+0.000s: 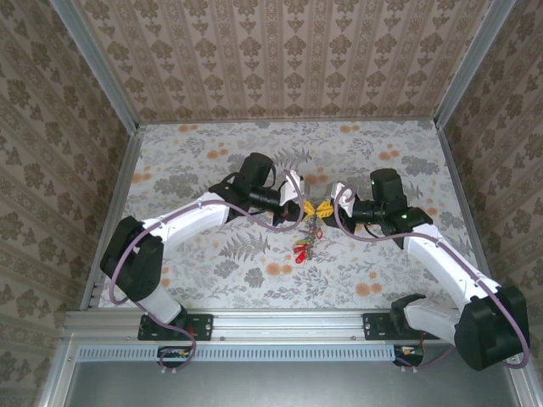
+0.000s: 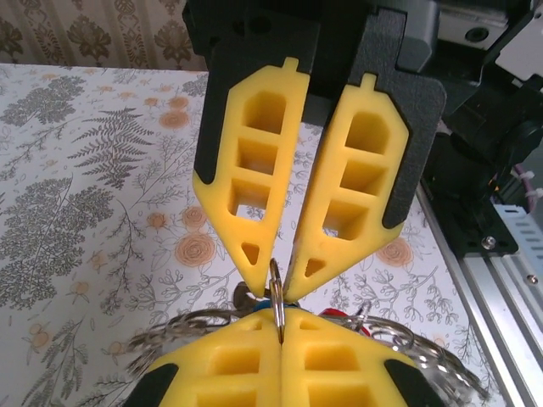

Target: Put the keys on the keyring

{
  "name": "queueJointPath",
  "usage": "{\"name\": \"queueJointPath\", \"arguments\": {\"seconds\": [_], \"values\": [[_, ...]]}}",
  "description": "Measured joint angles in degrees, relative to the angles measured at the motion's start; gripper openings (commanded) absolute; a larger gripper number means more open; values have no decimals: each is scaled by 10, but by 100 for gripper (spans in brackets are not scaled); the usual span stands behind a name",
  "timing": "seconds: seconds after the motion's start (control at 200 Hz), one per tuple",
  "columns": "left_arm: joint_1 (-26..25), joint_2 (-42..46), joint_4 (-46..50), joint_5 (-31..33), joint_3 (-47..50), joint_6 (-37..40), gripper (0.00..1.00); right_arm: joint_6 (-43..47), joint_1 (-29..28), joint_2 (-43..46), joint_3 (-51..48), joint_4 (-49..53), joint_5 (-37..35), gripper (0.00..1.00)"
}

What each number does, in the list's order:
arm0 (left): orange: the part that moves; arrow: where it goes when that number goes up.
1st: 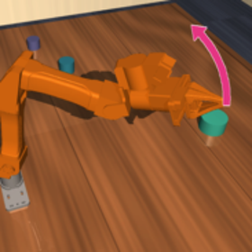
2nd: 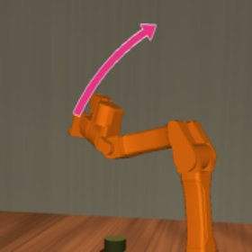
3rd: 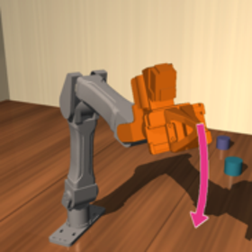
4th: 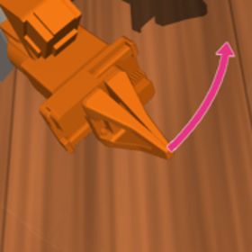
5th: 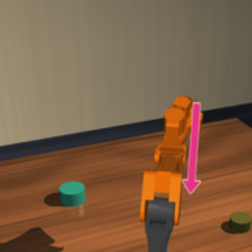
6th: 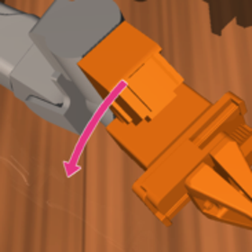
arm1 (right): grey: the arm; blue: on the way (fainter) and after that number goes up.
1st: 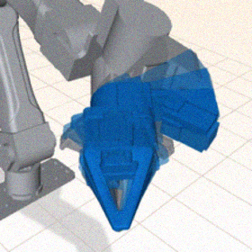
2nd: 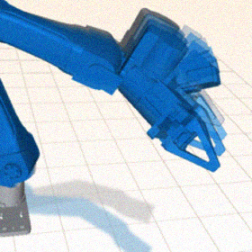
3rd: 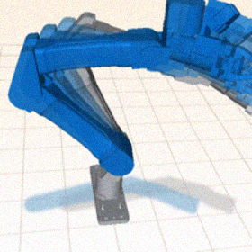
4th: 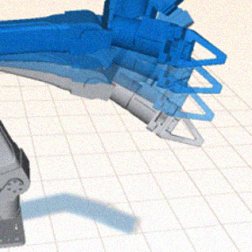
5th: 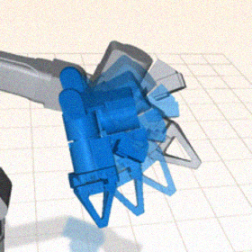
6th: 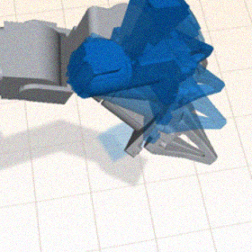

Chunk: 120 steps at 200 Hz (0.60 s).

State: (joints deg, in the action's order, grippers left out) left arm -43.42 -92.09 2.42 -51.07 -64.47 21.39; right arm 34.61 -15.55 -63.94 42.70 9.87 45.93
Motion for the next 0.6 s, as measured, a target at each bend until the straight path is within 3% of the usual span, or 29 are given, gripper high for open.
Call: {"name": "queueJointPath", "arguments": {"seconds": [0.24,0.385,0.475,0.6], "values": [[7,0,-68,-25,19,-47,0,-21,8,0,-8,-40,20,15],[8,0,-81,-29,21,-56,0,-25,12,0,-8,-44,30,4],[8,0,-79,-27,21,-54,15,-30,14,0,-8,-43,35,0],[3,0,-40,-9,11,-32,21,-20,14,-1,-3,-14,34,0]]}}
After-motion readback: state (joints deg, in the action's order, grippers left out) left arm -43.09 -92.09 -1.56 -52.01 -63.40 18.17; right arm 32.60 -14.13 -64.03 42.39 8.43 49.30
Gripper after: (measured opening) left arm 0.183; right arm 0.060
